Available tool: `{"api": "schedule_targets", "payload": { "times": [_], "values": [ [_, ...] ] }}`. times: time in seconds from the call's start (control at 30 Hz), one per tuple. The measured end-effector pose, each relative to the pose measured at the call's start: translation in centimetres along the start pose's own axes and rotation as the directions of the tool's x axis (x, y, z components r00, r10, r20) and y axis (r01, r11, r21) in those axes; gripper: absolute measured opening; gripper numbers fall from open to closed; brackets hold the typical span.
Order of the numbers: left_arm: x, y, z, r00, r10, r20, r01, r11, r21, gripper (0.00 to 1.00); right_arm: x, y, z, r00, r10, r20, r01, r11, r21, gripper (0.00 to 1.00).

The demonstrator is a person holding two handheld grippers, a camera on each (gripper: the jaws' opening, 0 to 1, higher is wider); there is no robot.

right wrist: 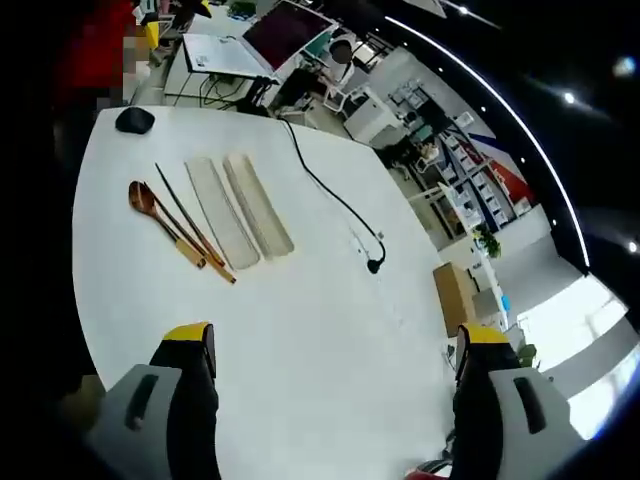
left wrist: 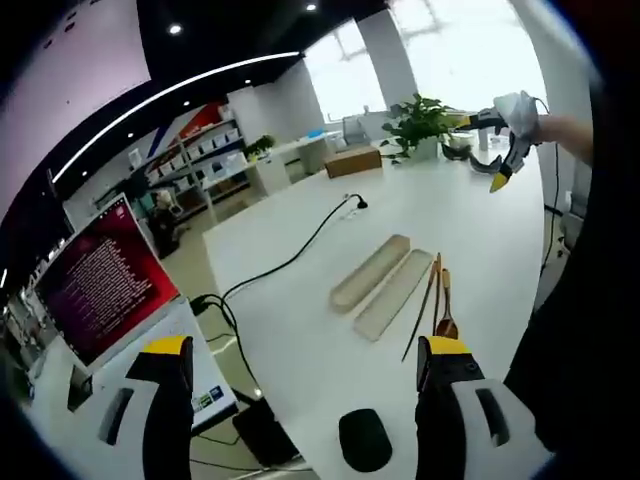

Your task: Arrange the utensils inside the cutlery case until each visible utensil rests in its matching compartment.

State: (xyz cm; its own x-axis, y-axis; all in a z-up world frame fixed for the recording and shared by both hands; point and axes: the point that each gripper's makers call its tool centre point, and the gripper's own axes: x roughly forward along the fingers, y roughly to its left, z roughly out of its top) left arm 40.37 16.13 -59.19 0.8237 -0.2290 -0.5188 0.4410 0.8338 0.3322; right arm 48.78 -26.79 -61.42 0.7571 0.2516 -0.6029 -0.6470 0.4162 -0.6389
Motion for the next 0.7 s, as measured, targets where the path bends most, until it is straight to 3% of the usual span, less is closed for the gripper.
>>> {"api": "schedule_targets", "payload": {
  "times": [0.13, 0.23, 0.5, 0.6, 0.7],
  "values": [
    [0.7, 1.0, 0.4, 1.000, 0.010, -0.014, -0.009, 1.000, 0.027, 0.95, 0.7, -0.8, 0.5, 1.000, 0.004, 0.009, -0.004, 1.000, -0.024, 0.99],
    [1.6, 0.6, 1.1, 1.000, -0.026, -0.016, 0.028, 0.995, 0.096, 0.96, 1.3, -1.2, 1.0, 1.000, 0.013, 0.012, -0.012, 0.997, -0.073, 0.99],
    [4.5, 0.7, 1.6, 0.998, -0.039, -0.043, 0.044, 0.990, 0.130, 0.91, 3.5, -1.8, 2.1, 0.998, 0.050, 0.035, -0.044, 0.986, -0.161, 0.99],
    [5.6, -0.5, 0.9, 0.993, -0.095, -0.075, 0.104, 0.986, 0.129, 0.91, 4.6, -1.2, 2.2, 0.994, 0.103, 0.025, -0.094, 0.970, -0.222, 0.99],
    [6.2, -1.6, 0.6, 0.986, -0.150, -0.074, 0.159, 0.977, 0.139, 0.91, 5.5, -0.5, 2.1, 0.986, 0.164, 0.007, -0.159, 0.964, -0.213, 0.99]
  ]
}}
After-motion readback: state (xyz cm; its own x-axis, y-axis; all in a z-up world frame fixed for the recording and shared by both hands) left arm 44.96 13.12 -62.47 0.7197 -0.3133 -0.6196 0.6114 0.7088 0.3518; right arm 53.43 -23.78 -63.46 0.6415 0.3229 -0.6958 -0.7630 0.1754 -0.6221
